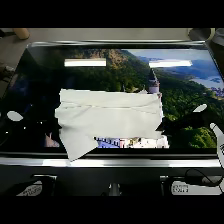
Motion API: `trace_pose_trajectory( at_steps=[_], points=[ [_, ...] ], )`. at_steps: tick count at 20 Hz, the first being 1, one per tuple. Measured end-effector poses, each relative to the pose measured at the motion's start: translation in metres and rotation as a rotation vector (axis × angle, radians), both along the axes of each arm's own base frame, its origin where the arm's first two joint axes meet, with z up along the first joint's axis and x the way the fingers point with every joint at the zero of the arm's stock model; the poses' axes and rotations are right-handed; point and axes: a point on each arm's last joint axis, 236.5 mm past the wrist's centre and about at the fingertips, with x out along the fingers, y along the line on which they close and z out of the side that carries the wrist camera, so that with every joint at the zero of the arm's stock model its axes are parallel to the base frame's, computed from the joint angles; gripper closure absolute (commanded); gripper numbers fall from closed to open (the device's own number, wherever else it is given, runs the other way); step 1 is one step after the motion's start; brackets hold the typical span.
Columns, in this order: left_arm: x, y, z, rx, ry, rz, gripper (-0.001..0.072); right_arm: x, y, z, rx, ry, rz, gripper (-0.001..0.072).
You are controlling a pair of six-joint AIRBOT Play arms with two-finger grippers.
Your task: Fold the shirts.
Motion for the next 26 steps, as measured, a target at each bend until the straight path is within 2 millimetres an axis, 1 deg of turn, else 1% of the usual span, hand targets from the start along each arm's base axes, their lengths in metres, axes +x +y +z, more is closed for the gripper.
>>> trace_pose_trajectory(
  at_steps=[1,3,4,5,6,7,8,9,10,11,12,13,14,15,16,17,18,19,21,22,23,24,25,26],
  points=[
    [0.002,-0.001,0.004,-0.002,-0.014,0.003,0.0680,0.002,0.006,-0.002,-0.006,-0.015,0.023,0.0686],
    [0.008,-0.002,0.017,-0.007,-0.044,-0.001,0.0682,0.003,0.019,-0.003,-0.019,-0.031,0.082,0.0693],
    [0.014,-0.002,0.028,-0.005,-0.073,-0.014,0.0683,0.006,0.021,0.001,-0.033,-0.046,0.113,0.0693],
    [0.024,0.000,0.048,0.004,-0.130,-0.026,0.0683,0.013,0.022,0.011,-0.041,-0.073,0.135,0.0693],
    [0.037,0.003,0.074,0.020,-0.201,-0.037,0.0683,0.027,0.022,0.033,-0.046,-0.134,0.145,0.0693],
    [0.052,0.008,0.113,0.049,-0.306,-0.047,0.0682,0.045,0.021,0.061,-0.057,-0.217,0.155,0.0693],
    [0.068,0.013,0.164,0.083,-0.438,-0.050,0.0682,0.065,0.017,0.098,-0.081,-0.323,0.157,0.0692],
    [0.078,0.018,0.222,0.122,-0.578,-0.053,0.0682,0.090,0.009,0.149,-0.131,-0.481,0.143,0.0692],
    [0.080,0.021,0.294,0.166,-0.748,-0.049,0.0682,0.107,0.003,0.206,-0.181,-0.640,0.132,0.0692],
    [0.071,0.021,0.364,0.214,-0.911,-0.045,0.0682,0.113,-0.001,0.277,-0.242,-0.824,0.122,0.0692],
    [0.053,0.021,0.431,0.268,-1.068,-0.037,0.0683,0.111,-0.005,0.347,-0.315,-1.010,0.098,0.0692],
    [0.025,0.019,0.495,0.324,-1.223,-0.024,0.0682,0.095,-0.010,0.415,-0.402,-1.183,0.075,0.0692],
    [-0.006,0.015,0.544,0.360,-1.344,-0.004,0.0683,0.072,-0.013,0.470,-0.480,-1.323,0.046,0.0692],
    [-0.039,0.011,0.583,0.391,-1.450,0.021,0.0682,0.045,-0.014,0.515,-0.543,-1.442,0.011,0.0692],
    [-0.068,0.007,0.612,0.408,-1.535,0.045,0.0683,0.015,-0.016,0.554,-0.599,-1.545,-0.033,0.0692],
    [-0.090,0.003,0.629,0.415,-1.589,0.059,0.0682,-0.011,-0.016,0.578,-0.645,-1.610,-0.062,0.0692],
    [-0.107,0.001,0.640,0.426,-1.622,0.069,0.0682,-0.029,-0.017,0.591,-0.669,-1.645,-0.085,0.0692],
    [-0.117,0.000,0.645,0.436,-1.635,0.077,0.0681,-0.043,-0.017,0.596,-0.689,-1.653,-0.094,0.0692],
    [-0.125,0.002,0.645,0.458,-1.630,0.085,0.0682,-0.059,-0.019,0.599,-0.715,-1.649,-0.104,0.0692],
    [-0.124,0.004,0.641,0.468,-1.605,0.083,0.0682,-0.061,-0.020,0.595,-0.720,-1.627,-0.102,0.0692],
    [-0.118,0.006,0.634,0.472,-1.575,0.079,0.0682,-0.058,-0.023,0.585,-0.723,-1.583,-0.093,0.0692],
    [-0.109,0.009,0.623,0.477,-1.523,0.069,0.0681,-0.053,-0.026,0.573,-0.722,-1.529,-0.085,0.0692],
    [-0.097,0.013,0.611,0.480,-1.468,0.060,0.0681,-0.045,-0.030,0.558,-0.716,-1.461,-0.070,0.0692],
    [-0.080,0.019,0.593,0.479,-1.395,0.048,0.0681,-0.033,-0.034,0.536,-0.702,-1.372,-0.047,0.0693]
  ],
)
